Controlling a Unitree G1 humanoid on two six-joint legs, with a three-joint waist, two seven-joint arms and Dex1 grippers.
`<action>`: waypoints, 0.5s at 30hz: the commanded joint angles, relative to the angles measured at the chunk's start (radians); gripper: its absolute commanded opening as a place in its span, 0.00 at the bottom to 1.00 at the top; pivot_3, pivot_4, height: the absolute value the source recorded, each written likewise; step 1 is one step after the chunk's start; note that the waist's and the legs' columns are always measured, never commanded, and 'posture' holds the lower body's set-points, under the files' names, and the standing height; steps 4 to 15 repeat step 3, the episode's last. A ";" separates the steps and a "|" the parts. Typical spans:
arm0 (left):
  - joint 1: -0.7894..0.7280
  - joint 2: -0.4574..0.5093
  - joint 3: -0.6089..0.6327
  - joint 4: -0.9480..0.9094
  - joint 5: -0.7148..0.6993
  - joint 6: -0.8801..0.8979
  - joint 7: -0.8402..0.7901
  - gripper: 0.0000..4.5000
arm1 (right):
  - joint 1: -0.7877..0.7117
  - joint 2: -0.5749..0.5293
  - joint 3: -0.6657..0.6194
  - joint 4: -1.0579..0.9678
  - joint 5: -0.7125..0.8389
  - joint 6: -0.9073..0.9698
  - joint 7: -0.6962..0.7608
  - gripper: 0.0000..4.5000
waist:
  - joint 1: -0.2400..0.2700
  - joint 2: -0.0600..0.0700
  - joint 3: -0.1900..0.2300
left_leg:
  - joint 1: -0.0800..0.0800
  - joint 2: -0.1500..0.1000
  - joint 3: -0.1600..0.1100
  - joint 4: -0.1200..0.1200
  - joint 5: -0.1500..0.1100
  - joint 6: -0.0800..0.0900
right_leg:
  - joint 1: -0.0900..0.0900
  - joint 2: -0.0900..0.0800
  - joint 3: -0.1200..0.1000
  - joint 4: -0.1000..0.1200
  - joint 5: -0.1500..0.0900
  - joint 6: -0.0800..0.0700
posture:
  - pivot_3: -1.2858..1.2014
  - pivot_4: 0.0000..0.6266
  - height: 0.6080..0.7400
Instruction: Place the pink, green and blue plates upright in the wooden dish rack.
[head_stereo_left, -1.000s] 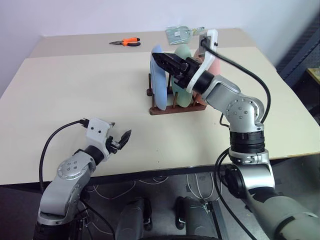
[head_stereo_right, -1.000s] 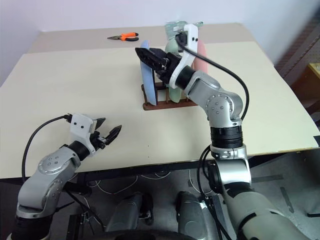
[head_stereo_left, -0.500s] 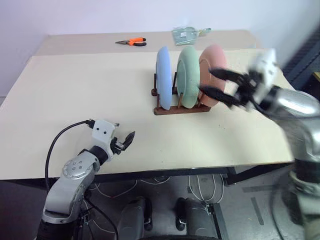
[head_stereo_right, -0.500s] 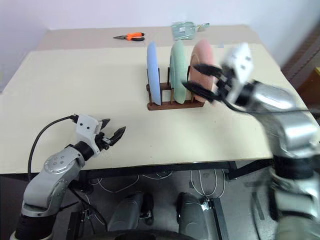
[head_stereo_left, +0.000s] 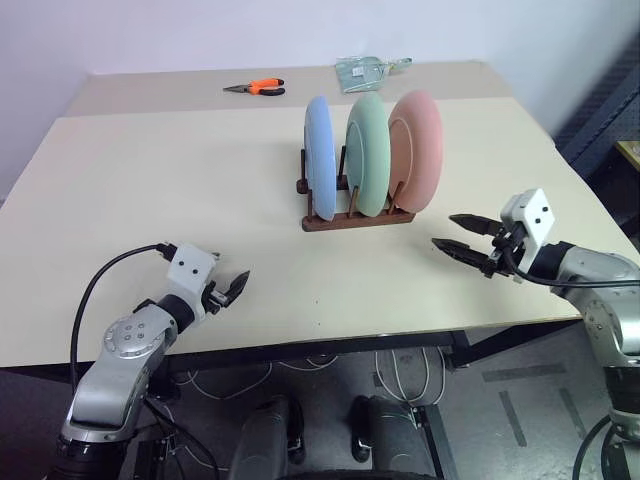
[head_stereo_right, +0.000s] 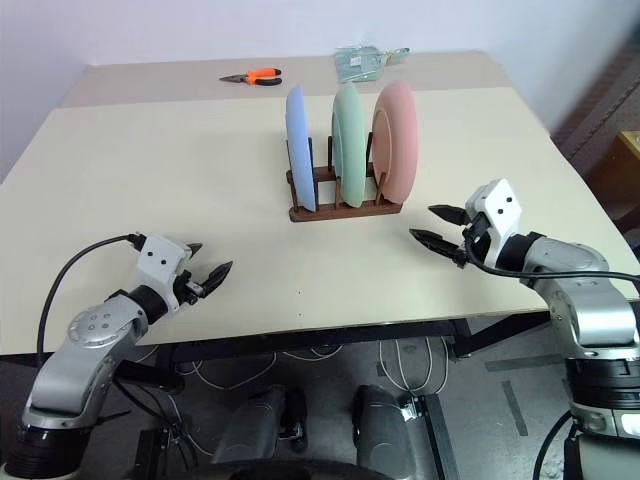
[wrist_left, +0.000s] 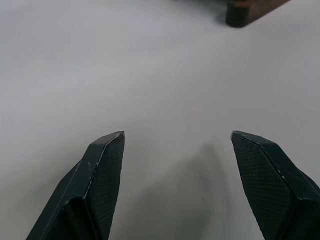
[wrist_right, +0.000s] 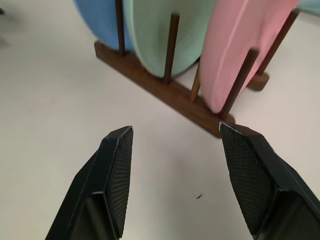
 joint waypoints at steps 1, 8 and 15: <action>-0.002 -0.008 0.021 -0.044 0.012 -0.012 0.019 0.78 | -0.045 0.018 0.024 0.034 -0.056 -0.053 -0.017 0.62 | -0.001 0.000 0.000 | 0.000 0.000 0.000 0.000 0.000 0.000 | 0.000 0.000 0.000 0.000 0.000 0.000 | 0.52 0.24 1.00; -0.004 -0.016 0.017 -0.051 0.016 -0.010 0.029 0.78 | -0.069 0.019 0.063 0.086 -0.114 -0.099 -0.015 0.62 | -0.001 0.000 0.000 | 0.000 0.000 0.000 0.000 0.000 0.000 | 0.000 0.000 0.000 0.000 0.000 0.000 | 0.52 0.24 1.00; -0.004 -0.016 0.017 -0.051 0.016 -0.010 0.029 0.78 | -0.069 0.019 0.063 0.086 -0.114 -0.099 -0.015 0.62 | -0.001 0.000 0.000 | 0.000 0.000 0.000 0.000 0.000 0.000 | 0.000 0.000 0.000 0.000 0.000 0.000 | 0.52 0.24 1.00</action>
